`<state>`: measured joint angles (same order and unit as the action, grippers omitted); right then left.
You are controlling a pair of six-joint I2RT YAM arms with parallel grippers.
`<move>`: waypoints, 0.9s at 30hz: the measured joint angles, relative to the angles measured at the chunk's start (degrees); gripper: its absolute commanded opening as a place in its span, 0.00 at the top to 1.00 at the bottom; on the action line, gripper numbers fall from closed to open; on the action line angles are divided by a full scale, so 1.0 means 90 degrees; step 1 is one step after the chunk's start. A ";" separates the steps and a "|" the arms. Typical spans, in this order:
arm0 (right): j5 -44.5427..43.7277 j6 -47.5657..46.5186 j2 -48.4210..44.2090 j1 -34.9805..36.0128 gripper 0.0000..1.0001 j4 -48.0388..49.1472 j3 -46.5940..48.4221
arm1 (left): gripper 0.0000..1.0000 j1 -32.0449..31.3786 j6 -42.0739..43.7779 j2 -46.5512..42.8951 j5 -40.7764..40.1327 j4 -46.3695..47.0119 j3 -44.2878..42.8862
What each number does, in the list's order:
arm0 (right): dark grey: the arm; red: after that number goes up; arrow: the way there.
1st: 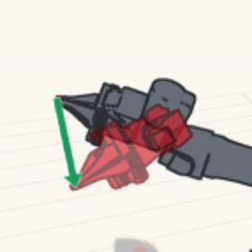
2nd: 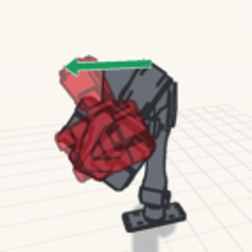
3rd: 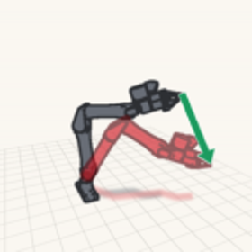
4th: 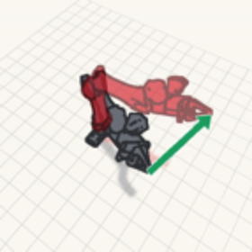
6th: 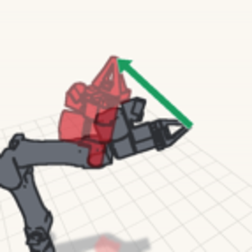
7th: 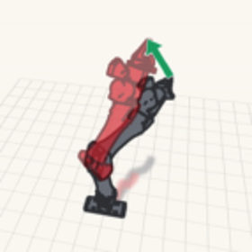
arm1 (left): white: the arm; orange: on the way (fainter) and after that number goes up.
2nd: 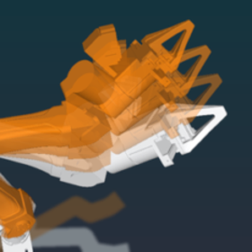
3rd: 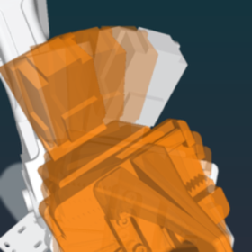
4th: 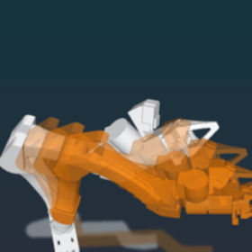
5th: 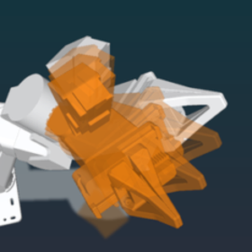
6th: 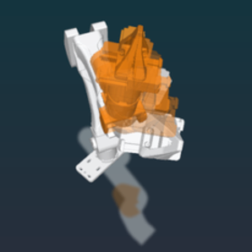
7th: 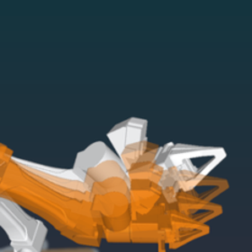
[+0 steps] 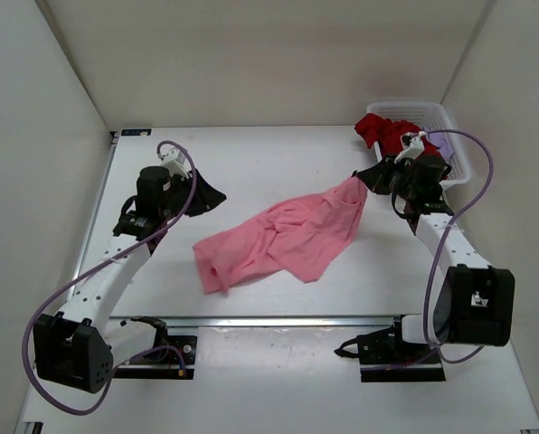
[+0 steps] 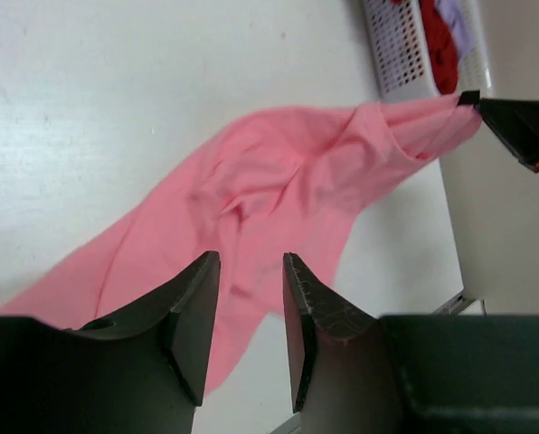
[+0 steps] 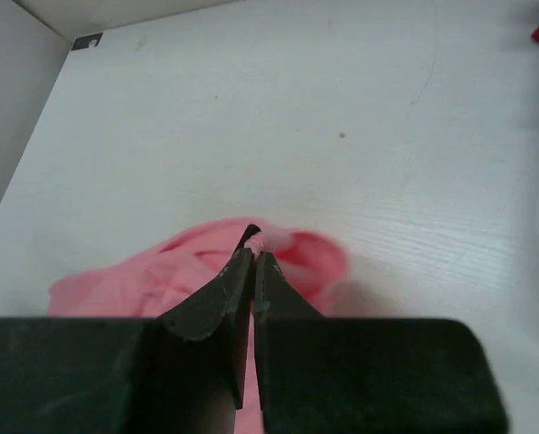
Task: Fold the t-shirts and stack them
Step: Move the tshirt to the center of the board
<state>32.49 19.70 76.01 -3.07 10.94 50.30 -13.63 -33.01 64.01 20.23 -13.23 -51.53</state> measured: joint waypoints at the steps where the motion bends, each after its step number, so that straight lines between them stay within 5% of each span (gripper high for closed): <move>1: -0.0007 0.0083 0.0121 -0.0015 0.99 0.0010 -0.0070 | 0.54 -0.0022 0.0007 0.0010 -0.0017 -0.0029 0.0107; 3: -0.0073 0.0199 0.0231 -0.0027 0.87 0.0114 -0.0092 | 0.54 -0.0063 0.0017 0.0049 -0.0066 -0.0068 0.0313; 5: -0.0204 0.0325 0.0223 -0.0053 0.57 0.0267 -0.0087 | 0.53 -0.0117 0.0000 0.0131 -0.0185 -0.0102 0.0418; 8: -0.0736 0.0364 0.0177 -0.0029 0.37 0.0233 -0.0058 | 0.54 -0.0223 -0.0100 0.0362 -0.0435 -0.0073 0.0476; 12: -0.2181 0.0206 -0.0126 0.0459 0.35 -0.0600 0.0058 | 0.56 -0.0345 -0.0277 0.0629 -0.0712 0.0041 0.0687; 17: -0.3417 0.0338 -0.1076 0.1540 1.00 -0.1280 -0.0466 | 0.44 -0.1151 -0.0163 0.0675 -0.1608 -0.0267 0.1025; 20: -0.3631 0.0656 -0.1775 0.1809 0.97 -0.1469 -0.1401 | 0.46 -0.1749 -0.0146 0.0908 -0.1843 -0.0284 0.1149; 25: -0.3801 0.1052 -0.2288 0.1843 0.56 -0.2142 -0.2555 | 0.42 -0.1474 -0.0182 0.1768 -0.1991 -0.0095 0.1275; 27: -0.3801 0.1190 -0.2518 0.1778 0.50 -0.2239 -0.2973 | 0.38 -0.1307 -0.0231 0.1783 -0.2110 -0.0017 0.1438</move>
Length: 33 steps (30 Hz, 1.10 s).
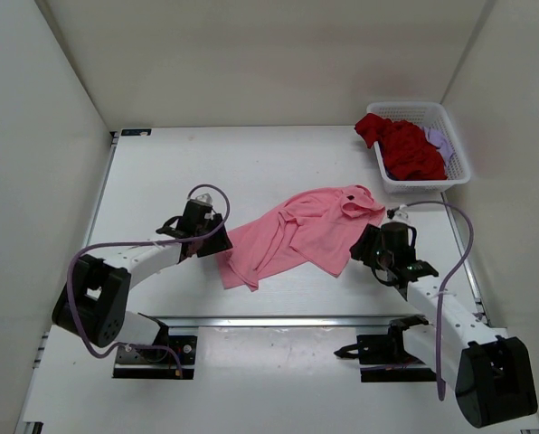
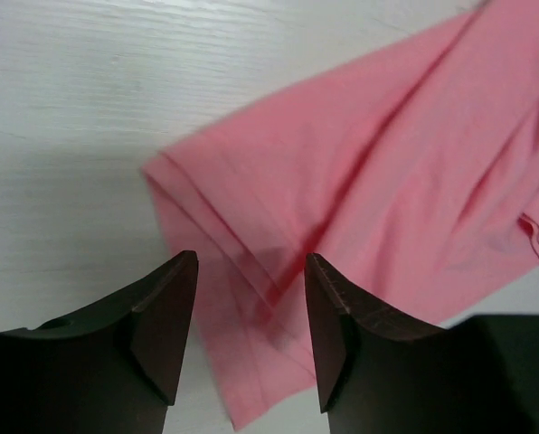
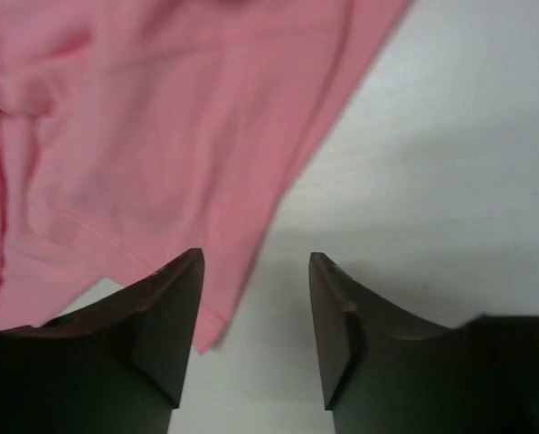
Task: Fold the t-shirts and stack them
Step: Move the tshirt to the center of the board, then flatten out the tshirt
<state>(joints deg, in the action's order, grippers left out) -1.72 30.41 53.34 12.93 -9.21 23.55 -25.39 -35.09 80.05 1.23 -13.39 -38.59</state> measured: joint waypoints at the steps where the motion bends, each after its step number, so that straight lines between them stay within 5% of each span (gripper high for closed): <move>1: 0.0024 0.0085 -0.0097 -0.0058 0.50 -0.0002 -0.0223 | 0.37 0.0083 -0.0053 -0.0002 -0.0053 0.0058 0.0073; 9: 0.0345 0.0508 0.0231 0.0066 0.50 0.0539 -0.0775 | 0.56 0.0168 -0.0265 0.0765 -0.0034 0.0517 -0.0209; 19: 0.0508 0.0981 0.0255 0.0908 0.58 0.0512 -0.0797 | 1.00 0.0257 -0.0478 0.1486 0.0206 0.0923 -0.0673; 27: 0.0697 0.0947 0.1005 0.0845 0.99 0.1020 -0.0665 | 1.00 0.0423 -0.0549 0.1710 0.0279 0.1020 -0.1236; 33: 0.0619 0.0532 0.1387 0.0811 1.00 0.0750 -0.0012 | 1.00 0.0600 -0.0498 0.1715 0.0301 0.0862 -0.2016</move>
<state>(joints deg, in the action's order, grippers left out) 3.86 35.20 65.82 20.23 -2.46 23.44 -19.99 -39.57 95.48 3.95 -5.63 -56.73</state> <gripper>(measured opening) 0.005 0.022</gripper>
